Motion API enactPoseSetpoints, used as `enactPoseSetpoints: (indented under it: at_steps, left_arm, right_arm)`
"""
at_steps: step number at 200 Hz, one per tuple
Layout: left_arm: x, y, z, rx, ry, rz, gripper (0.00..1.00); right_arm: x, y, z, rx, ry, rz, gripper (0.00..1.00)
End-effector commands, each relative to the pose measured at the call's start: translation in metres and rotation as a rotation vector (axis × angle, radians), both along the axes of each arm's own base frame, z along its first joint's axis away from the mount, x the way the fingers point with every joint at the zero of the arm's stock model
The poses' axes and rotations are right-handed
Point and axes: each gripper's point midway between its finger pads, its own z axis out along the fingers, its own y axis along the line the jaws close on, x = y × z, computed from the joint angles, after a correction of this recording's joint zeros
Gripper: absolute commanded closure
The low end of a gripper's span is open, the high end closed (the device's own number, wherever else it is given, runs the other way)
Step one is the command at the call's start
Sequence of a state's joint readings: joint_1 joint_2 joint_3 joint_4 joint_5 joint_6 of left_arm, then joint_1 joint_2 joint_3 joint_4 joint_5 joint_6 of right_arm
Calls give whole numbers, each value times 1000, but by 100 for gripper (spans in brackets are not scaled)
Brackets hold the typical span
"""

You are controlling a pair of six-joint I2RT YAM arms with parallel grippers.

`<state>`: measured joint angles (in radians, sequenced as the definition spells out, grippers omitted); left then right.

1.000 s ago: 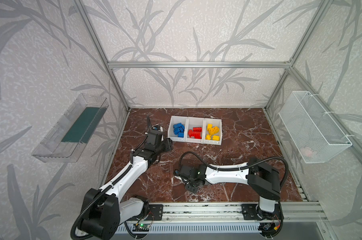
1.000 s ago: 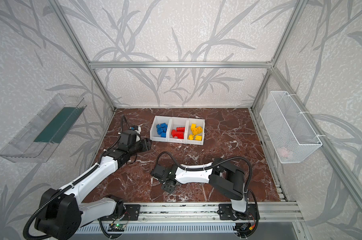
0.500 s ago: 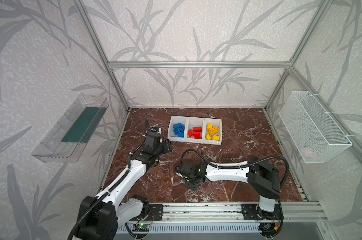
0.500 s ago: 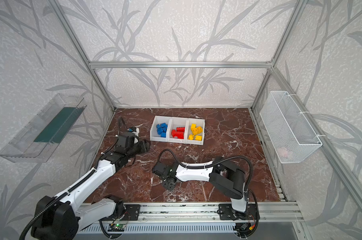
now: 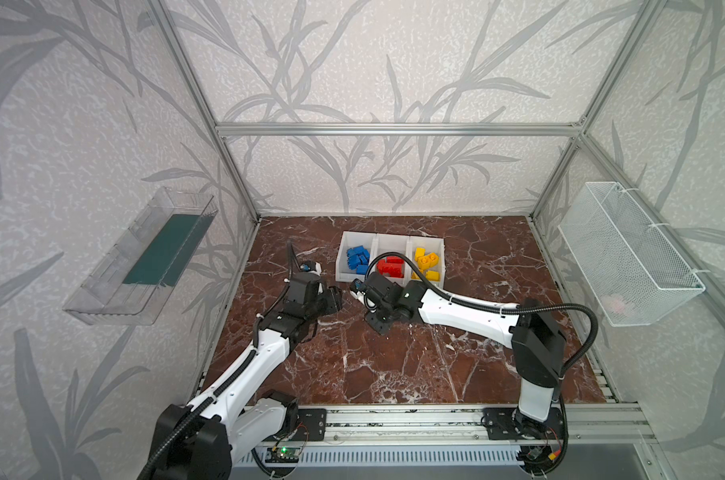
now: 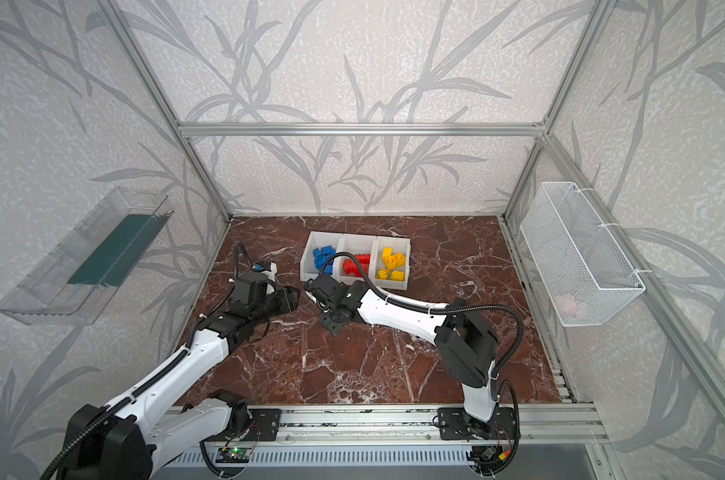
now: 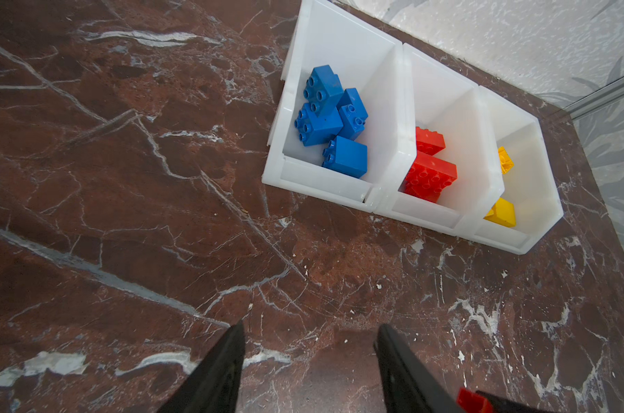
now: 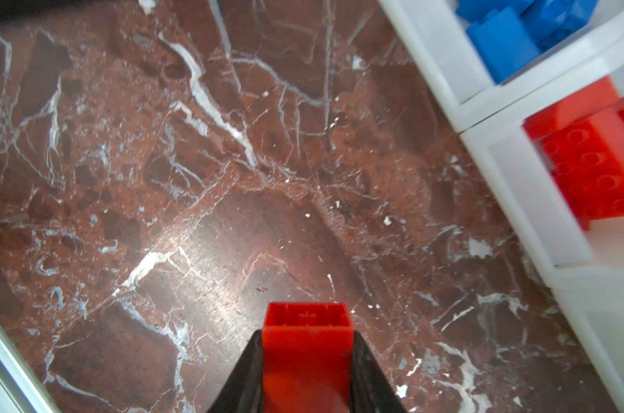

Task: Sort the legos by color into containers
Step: 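Carry the red brick with the right gripper and drop it in the middle compartment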

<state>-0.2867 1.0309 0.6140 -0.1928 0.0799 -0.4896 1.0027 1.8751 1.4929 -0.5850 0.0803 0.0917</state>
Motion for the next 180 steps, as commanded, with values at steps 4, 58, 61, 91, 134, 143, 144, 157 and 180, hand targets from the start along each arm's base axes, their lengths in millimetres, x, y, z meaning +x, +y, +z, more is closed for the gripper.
enactPoseSetpoints:
  at_steps: [4, 58, 61, 91, 134, 143, 144, 157, 180]
  left_arm:
    - [-7, 3, 0, 1, -9, 1, 39]
    - [-19, 10, -1, -7, -57, 21, 39]
    - [-19, 10, 0, -7, -58, 21, 39]
    - [-19, 9, 2, -22, -55, 25, 39]
    - [-17, 7, 2, -37, -58, 27, 39]
    - [-17, 6, 2, -40, -59, 23, 39]
    - [-17, 6, 2, -41, -59, 23, 39]
    - [-17, 5, 1, -48, -52, 20, 38]
    - [-16, 3, -2, -52, -43, 16, 39]
  right_arm:
    - [24, -2, 26, 18, -53, -37, 73]
    - [80, 8, 47, 26, -173, -104, 73]
    - [82, 8, 47, 29, -177, -109, 73]
    - [122, -5, 45, 20, -200, -215, 73]
    - [177, -52, 26, 0, -191, -434, 73]
    - [184, -56, 20, 9, -182, -457, 73]
    - [185, -57, 19, 9, -180, -458, 73]
    - [193, -58, 14, 19, -171, -476, 73]
    - [209, -56, 11, 45, -157, -485, 73]
